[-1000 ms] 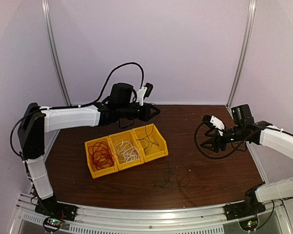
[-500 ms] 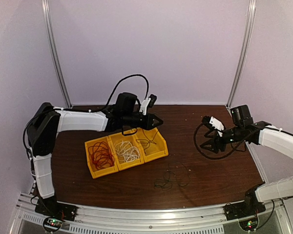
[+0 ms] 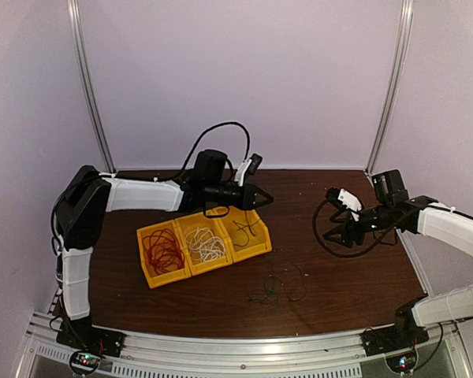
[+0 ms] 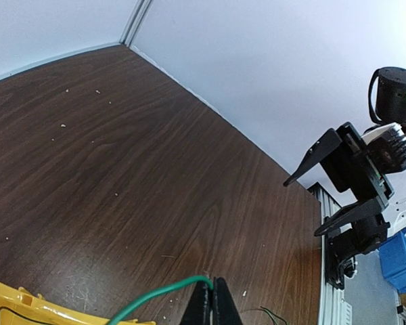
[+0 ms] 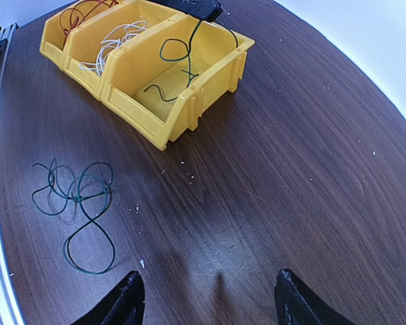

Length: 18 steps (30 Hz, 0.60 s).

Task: Untangle the cables
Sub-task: Place the untangled cable in the bin.

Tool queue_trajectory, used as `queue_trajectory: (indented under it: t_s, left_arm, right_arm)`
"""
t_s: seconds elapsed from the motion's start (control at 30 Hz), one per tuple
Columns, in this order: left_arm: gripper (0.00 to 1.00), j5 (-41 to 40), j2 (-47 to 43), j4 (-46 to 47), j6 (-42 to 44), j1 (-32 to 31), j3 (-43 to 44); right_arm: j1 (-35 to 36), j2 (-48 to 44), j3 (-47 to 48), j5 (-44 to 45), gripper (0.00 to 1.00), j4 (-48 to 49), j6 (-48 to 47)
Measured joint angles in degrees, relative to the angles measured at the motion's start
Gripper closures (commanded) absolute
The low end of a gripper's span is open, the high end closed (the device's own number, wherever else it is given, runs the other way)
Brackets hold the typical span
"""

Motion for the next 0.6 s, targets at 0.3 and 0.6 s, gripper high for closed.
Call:
queue_trajectory:
  t_s: [0.3,0.6]
  left_arm:
    - [1.00,4.28,0.02,-0.17,0.92,0.02,1.42]
    - [1.00,2.16,-2.38,-10.73,7.39,0.20,-3.54]
  right_arm:
    - [-0.02,0.26,0.00,0.04,0.34,-0.02,-0.02]
    - [0.00,0.28,-0.02,0.11,0.34,-0.07,-0.22]
